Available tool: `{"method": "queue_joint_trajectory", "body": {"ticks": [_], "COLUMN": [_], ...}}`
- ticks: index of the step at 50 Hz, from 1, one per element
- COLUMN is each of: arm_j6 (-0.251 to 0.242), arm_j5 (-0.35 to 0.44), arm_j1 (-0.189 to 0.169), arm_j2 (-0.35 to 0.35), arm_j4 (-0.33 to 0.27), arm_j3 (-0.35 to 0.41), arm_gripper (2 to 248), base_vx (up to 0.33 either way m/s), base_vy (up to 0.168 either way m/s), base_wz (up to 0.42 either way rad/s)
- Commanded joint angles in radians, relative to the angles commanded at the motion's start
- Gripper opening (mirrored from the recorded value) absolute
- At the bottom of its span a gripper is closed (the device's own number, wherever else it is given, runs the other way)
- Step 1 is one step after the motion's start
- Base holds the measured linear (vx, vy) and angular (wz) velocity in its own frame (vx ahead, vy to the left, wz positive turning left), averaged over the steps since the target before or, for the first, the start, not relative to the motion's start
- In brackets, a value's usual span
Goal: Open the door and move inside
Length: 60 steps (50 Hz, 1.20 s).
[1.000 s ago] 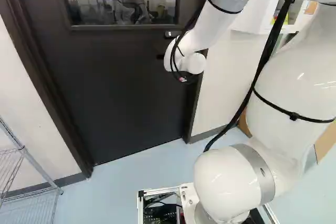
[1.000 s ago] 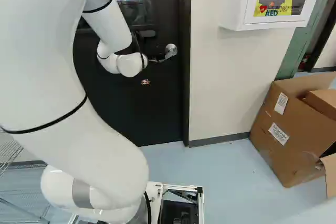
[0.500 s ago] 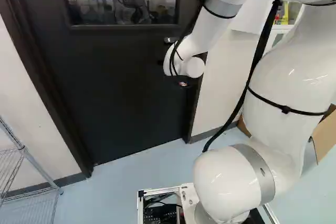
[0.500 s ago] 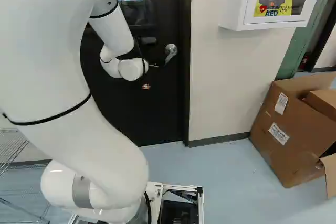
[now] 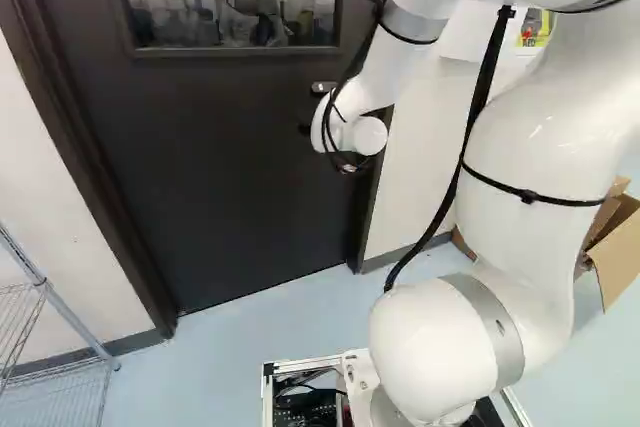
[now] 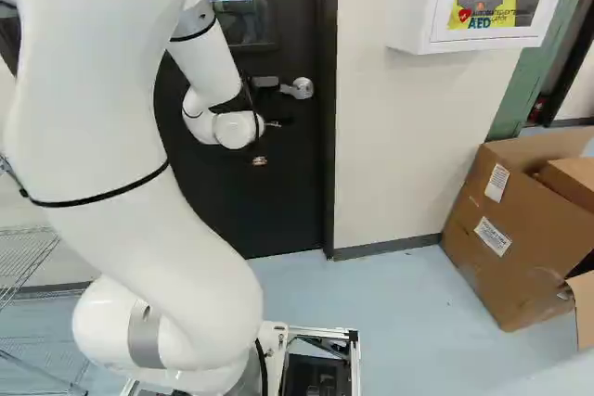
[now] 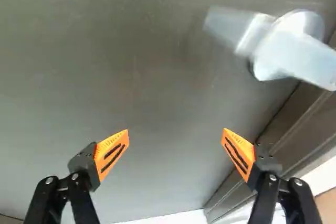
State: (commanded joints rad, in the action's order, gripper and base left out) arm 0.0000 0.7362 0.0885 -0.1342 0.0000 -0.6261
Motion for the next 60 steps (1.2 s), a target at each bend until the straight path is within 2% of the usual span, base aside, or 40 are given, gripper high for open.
{"method": "queue_joint_trajectory", "body": {"ticks": [26,60], "arm_j6": [0.000,0.000], "arm_j5": [0.000,0.000], "arm_j1": [0.000,0.006], "arm_j2": [-0.024,0.155], "arm_j4": [0.000,0.000], "arm_j3": [0.001,0.111], "arm_gripper": [247,247], "base_vx": [0.000,0.000], "base_vy": [0.000,0.000], "base_wz": [0.000,0.000]}}
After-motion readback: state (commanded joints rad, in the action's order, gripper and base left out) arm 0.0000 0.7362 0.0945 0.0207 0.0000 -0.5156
